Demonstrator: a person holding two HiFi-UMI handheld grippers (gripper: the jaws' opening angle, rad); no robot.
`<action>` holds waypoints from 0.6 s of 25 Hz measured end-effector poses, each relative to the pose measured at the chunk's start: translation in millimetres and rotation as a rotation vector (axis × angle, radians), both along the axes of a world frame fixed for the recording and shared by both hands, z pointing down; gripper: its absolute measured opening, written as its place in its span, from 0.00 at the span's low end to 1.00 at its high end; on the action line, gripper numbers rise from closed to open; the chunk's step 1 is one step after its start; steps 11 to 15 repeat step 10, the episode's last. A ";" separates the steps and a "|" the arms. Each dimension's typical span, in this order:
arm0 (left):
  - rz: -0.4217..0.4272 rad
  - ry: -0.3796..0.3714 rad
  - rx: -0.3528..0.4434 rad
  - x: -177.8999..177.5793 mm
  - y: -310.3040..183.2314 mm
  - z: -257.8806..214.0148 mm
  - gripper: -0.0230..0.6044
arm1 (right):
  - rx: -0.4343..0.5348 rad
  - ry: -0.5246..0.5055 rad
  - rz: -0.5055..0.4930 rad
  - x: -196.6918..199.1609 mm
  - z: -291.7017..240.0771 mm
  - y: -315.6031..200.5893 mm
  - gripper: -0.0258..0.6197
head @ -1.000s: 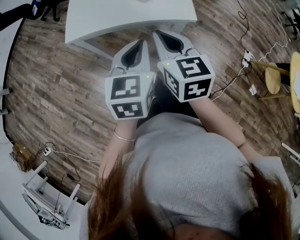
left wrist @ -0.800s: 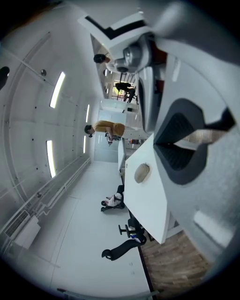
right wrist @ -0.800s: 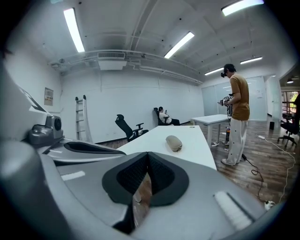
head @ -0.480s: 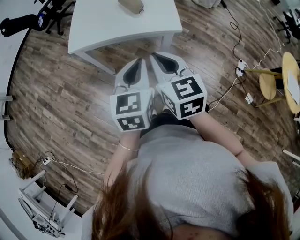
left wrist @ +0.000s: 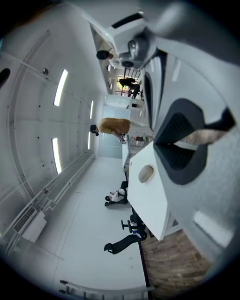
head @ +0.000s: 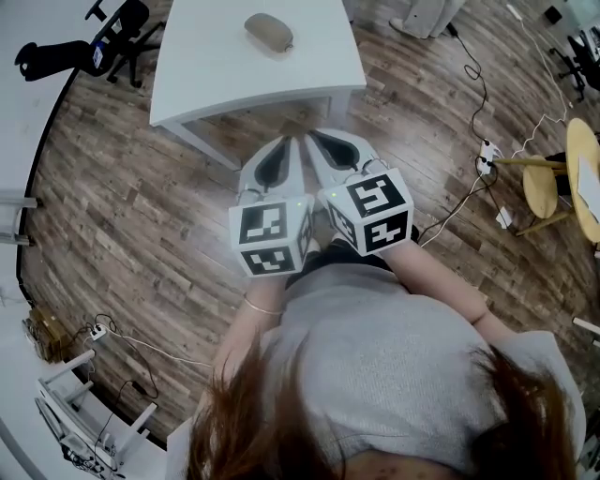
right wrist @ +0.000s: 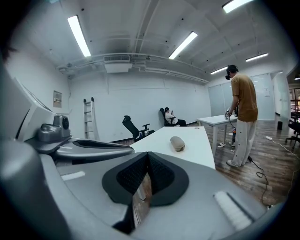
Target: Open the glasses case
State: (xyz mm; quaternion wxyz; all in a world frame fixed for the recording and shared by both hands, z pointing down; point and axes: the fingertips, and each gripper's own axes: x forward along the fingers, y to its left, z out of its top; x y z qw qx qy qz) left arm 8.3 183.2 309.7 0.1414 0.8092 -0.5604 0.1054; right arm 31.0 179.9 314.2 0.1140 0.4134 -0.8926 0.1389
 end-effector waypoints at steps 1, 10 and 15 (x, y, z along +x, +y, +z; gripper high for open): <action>0.004 0.001 0.000 1.0 -0.6 0.1 0.04 | 0.002 -0.006 0.001 0.4 -1.3 -0.3 0.05; 0.000 -0.011 -0.001 11.6 1.3 0.0 0.04 | 0.009 -0.017 -0.009 9.7 -2.3 3.5 0.05; 0.000 -0.011 -0.001 11.6 1.3 0.0 0.04 | 0.009 -0.017 -0.009 9.7 -2.3 3.5 0.05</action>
